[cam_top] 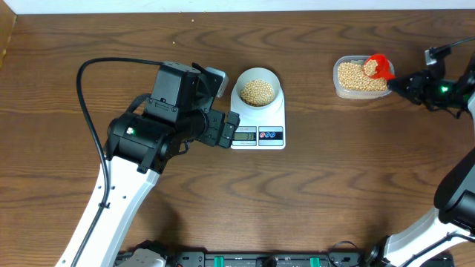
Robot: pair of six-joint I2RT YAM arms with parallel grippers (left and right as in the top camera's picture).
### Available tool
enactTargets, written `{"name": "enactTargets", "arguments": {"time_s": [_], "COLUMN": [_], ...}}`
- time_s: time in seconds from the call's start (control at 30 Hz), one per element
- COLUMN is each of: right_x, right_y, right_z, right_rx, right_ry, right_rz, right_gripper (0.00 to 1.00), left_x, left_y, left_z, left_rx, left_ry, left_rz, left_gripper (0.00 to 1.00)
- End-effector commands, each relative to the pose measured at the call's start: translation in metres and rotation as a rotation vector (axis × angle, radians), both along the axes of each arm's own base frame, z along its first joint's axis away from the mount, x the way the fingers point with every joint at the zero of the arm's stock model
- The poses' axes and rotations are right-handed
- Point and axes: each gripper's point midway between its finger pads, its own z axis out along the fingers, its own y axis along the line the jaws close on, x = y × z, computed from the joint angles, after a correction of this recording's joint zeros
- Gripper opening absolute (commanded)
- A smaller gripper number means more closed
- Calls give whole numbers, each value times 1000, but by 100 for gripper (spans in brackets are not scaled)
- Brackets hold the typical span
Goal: Scoop item into bowl and weigh 50g on scale
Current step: 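Scoop more soybeans from the tub with the right gripper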
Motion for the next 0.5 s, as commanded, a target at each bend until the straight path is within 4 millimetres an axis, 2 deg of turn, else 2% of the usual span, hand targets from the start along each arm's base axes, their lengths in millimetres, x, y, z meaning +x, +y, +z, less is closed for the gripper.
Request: {"name": "enactTargets", "arguments": {"time_s": [0.0, 0.2, 0.47], "right_x": [-1, 3, 12], "right_y": [8, 19, 57], "right_z": [9, 16, 21], "right_rx": [75, 88, 84], "right_ry": [-45, -99, -150], "right_rz": [33, 81, 178], "right_gripper": [1, 1, 1], "left_x": [3, 3, 3], "left_y": [2, 2, 2], "left_z": [0, 0, 0], "left_rx": [16, 16, 16], "left_ry": [-7, -7, -7], "left_rz": [-4, -4, -4], "left_gripper": [98, 98, 98]}}
